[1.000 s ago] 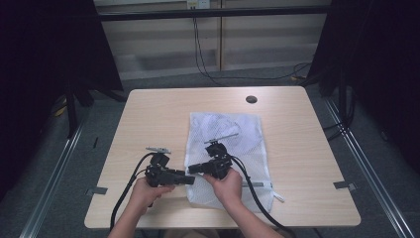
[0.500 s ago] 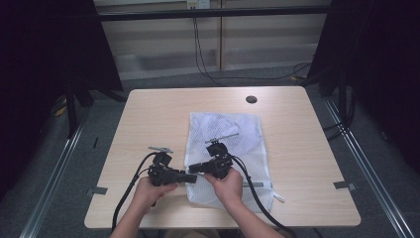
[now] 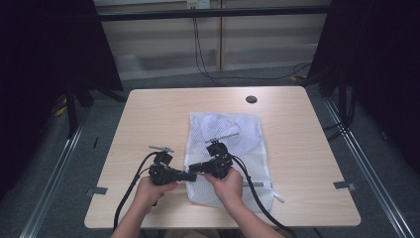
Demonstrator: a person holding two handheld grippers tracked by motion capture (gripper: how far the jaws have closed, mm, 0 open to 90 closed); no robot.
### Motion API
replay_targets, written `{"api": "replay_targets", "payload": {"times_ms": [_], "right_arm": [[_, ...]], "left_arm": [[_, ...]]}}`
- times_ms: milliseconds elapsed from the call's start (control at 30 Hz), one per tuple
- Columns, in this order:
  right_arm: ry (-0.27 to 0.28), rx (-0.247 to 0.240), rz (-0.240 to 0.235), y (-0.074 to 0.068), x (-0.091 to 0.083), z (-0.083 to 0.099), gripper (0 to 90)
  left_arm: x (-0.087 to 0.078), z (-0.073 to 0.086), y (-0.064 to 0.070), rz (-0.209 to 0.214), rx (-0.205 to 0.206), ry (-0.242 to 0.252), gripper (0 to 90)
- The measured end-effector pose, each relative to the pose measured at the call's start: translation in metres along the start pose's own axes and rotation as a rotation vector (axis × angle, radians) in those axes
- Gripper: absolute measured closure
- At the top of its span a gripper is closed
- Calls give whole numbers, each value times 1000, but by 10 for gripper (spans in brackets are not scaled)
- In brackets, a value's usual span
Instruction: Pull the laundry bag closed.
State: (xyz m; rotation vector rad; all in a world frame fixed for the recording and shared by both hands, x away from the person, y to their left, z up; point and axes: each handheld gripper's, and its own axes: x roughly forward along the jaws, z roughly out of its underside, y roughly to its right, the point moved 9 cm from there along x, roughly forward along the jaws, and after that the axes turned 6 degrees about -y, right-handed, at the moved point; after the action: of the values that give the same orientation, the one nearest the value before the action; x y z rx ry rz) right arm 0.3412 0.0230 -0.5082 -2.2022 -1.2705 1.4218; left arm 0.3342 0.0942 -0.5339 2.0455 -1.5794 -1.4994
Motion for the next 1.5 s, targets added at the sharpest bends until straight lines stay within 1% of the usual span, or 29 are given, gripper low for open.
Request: {"api": "replay_targets", "payload": {"times_ms": [33,67,100,133,233,300,367,400,433,567,600,667,700,733,900,967,1033,1100,1133,1167,1233,1433,1467,1500], "right_arm": [[-2,3,-2,0,0,0,862],[-3,0,-1,0,-1,0,865],[-5,4,-5,0,-1,0,865],[-5,4,-5,0,-1,0,865],[-4,9,-8,0,-2,0,865],[0,16,-12,0,-3,-1,867],[-2,20,-14,0,-3,-1,867],[-3,21,-21,0,-3,-1,868],[-4,22,-22,0,-3,-1,868],[-5,15,-3,4,-5,0,868],[-4,28,-7,5,-6,0,868],[-1,31,-6,7,-8,0,869],[-4,34,-9,7,-9,1,868],[-5,39,-15,8,-10,2,869],[-4,39,-19,10,-10,3,868],[-5,36,-12,11,-11,3,868],[-6,39,-5,13,-13,4,868],[-4,36,-8,14,-14,4,868],[-6,45,-9,13,-14,4,868],[-5,37,-6,14,-14,4,868],[-7,45,-9,13,-14,4,868],[-7,34,-13,13,-15,5,869],[-12,36,-3,14,-15,5,869],[-12,36,-3,14,-15,5,869]], "left_arm": [[-1,0,-1,-5,12,-3,836],[-1,1,0,-5,7,-6,863],[-2,0,0,-6,3,-2,868],[-2,1,1,-6,6,-4,868],[-2,0,3,-1,-7,-2,873],[-4,0,1,-12,0,-1,878],[-4,0,2,-11,-8,0,879],[-4,0,1,-11,-3,-4,880],[-4,0,2,-11,-12,-5,881],[-6,0,1,-2,-16,4,883],[-7,0,0,-6,-17,7,883],[-8,-1,0,-5,-24,12,883],[-8,0,0,-3,-19,9,883],[-7,0,1,3,-25,8,883],[-6,0,1,5,-30,4,883],[-7,0,1,4,-39,9,883],[-8,0,0,6,-37,10,883],[-8,0,0,6,-44,14,883],[-8,0,0,3,-41,14,883],[-8,0,-1,1,-42,14,884],[-8,0,0,5,-42,13,884],[-9,0,1,19,-47,11,884],[-9,0,1,17,-49,9,884],[-10,0,0,11,-48,10,884]]}}
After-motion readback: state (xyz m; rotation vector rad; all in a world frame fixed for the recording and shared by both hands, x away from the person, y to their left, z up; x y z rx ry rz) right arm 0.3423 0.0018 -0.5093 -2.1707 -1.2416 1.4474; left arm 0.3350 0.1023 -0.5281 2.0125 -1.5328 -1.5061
